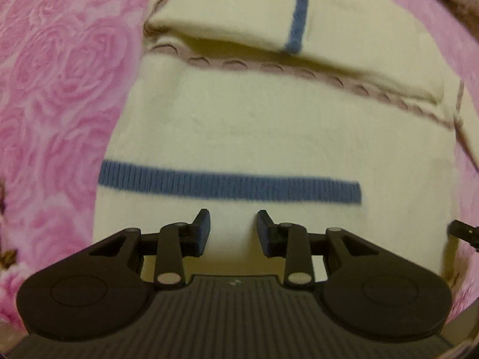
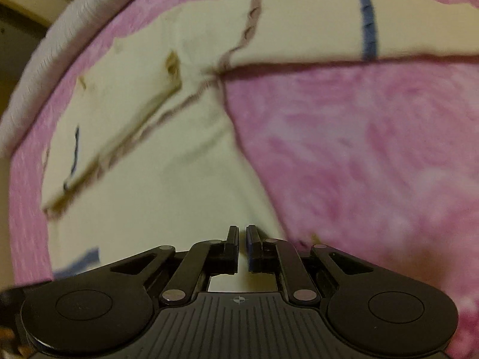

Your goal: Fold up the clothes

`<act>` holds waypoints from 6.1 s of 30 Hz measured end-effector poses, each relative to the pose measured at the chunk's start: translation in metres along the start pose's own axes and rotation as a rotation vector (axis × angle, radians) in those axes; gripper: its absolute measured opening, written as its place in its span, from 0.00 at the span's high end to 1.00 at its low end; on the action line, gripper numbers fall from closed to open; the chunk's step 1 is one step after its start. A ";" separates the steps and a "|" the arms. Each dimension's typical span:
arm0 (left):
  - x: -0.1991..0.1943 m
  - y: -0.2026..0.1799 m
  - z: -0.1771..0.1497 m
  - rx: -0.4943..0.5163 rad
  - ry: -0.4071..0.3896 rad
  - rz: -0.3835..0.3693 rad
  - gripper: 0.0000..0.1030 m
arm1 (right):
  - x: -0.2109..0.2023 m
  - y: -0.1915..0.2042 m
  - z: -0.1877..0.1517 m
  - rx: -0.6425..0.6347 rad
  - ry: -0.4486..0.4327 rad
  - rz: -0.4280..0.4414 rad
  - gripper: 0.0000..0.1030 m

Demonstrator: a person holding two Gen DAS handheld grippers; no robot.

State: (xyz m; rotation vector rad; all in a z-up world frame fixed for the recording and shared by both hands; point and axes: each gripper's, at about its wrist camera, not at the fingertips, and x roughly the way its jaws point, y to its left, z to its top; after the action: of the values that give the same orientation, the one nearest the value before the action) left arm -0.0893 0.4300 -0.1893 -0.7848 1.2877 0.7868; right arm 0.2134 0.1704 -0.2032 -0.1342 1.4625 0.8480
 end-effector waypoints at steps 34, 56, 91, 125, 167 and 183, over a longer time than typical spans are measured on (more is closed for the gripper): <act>-0.101 -0.091 0.008 0.139 -0.028 0.138 0.68 | -0.095 -0.014 0.040 -0.023 -0.059 -0.123 0.65; -0.073 -0.149 0.083 0.162 -0.011 0.061 0.65 | -0.099 -0.254 0.092 0.862 -0.472 0.005 0.65; -0.015 -0.055 0.042 -0.290 -0.048 -0.188 0.63 | -0.042 -0.041 0.095 -0.103 0.042 -0.256 0.83; -0.024 0.028 0.122 0.143 -0.449 0.132 0.95 | -0.007 0.010 0.081 -0.027 0.032 -0.214 0.83; -0.018 0.054 -0.085 0.136 -0.553 0.131 0.71 | 0.019 0.091 -0.113 -0.418 -0.402 -0.017 0.68; -0.091 0.051 -0.266 0.077 -0.630 0.173 0.56 | -0.088 0.095 -0.273 -0.370 -0.421 -0.045 0.49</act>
State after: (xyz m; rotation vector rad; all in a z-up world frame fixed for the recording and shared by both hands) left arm -0.2779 0.2235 -0.1316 -0.3179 0.8133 1.0157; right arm -0.0522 0.0473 -0.1280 -0.2485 0.8988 1.0334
